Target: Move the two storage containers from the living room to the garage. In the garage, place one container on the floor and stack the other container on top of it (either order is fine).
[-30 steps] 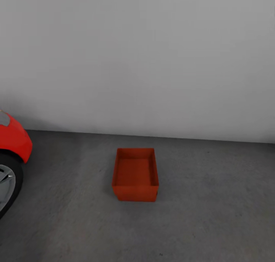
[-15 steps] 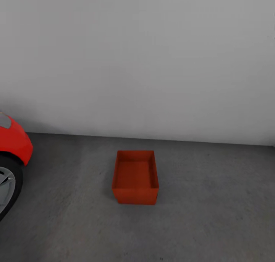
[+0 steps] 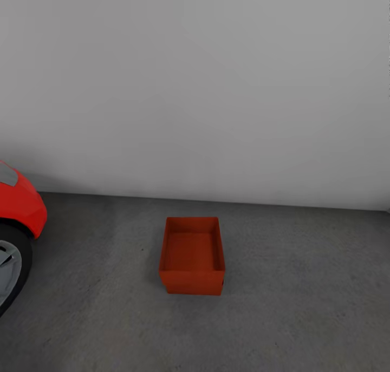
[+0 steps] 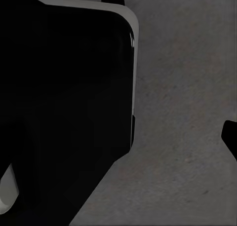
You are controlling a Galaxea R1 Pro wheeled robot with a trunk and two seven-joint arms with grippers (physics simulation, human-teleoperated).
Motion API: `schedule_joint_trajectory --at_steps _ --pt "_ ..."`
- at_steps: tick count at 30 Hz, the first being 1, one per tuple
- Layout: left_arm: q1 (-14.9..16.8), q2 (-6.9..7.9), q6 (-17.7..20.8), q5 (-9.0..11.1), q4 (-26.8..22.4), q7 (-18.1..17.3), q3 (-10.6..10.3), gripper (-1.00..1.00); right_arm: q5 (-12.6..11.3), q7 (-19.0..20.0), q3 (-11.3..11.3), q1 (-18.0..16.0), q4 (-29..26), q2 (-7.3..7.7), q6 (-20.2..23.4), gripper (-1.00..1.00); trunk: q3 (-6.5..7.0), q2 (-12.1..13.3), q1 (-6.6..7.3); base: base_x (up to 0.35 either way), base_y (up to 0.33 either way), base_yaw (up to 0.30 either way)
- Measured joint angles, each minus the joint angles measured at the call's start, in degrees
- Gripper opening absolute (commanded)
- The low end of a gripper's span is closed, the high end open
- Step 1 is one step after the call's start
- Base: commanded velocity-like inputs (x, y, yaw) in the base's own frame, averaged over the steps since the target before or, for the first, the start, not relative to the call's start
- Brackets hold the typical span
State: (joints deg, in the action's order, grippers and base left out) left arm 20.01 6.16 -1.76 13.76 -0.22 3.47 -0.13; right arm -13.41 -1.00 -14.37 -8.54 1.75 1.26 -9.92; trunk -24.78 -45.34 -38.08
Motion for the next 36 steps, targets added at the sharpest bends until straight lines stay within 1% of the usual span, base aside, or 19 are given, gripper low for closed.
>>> schedule_joint_trajectory --at_steps 16,36 --pt "0.0 0.0 0.0 0.01 0.0 0.0 0.0 1.0 0.0 0.08 0.01 0.0 0.0 0.01 -1.13 1.0 1.5 0.0 0.0 0.0 0.0 0.0" --pt "0.0 0.0 0.0 0.01 0.0 -0.01 0.0 1.0 0.07 -0.01 0.0 0.02 0.0 -0.01 -1.25 1.0 3.36 0.0 0.0 0.0 0.0 0.0"
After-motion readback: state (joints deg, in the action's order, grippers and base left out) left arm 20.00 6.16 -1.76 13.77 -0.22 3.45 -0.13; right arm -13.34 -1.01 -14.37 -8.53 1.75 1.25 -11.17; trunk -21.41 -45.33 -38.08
